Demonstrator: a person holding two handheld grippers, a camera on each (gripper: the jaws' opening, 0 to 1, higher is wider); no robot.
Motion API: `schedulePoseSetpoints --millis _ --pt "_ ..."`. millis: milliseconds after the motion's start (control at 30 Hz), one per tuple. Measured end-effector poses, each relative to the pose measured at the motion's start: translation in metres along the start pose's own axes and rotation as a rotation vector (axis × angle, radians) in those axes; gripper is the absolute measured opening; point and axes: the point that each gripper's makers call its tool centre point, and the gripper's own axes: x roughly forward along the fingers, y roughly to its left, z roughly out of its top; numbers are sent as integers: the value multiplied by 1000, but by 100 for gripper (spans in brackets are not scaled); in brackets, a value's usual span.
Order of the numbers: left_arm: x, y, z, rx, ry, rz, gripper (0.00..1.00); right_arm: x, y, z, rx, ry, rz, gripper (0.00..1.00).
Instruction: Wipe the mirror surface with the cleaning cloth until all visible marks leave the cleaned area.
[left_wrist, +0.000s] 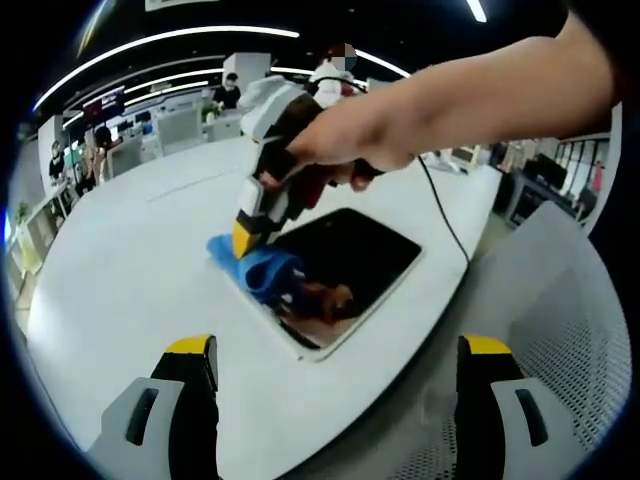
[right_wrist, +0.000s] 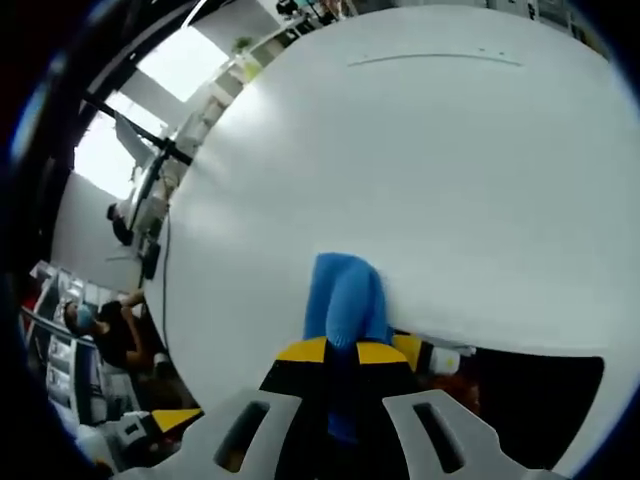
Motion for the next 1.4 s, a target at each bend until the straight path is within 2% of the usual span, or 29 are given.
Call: schedulePoseSetpoints --millis 533,633,1033,1400 --pt "0 0 2 2 -3 4 100 -8 -12 -2 10 -7 -8 3" --pt "-1 3 3 7 -10 21 100 -8 -14 -2 11 -8 -11 3" --pt "-1 -2 4 -7 -12 -5 100 -13 -29 -2 29 -10 -21 3" --pt "-1 -2 6 -5 -23 -3 100 -22 -41 -5 51 -13 -38 3"
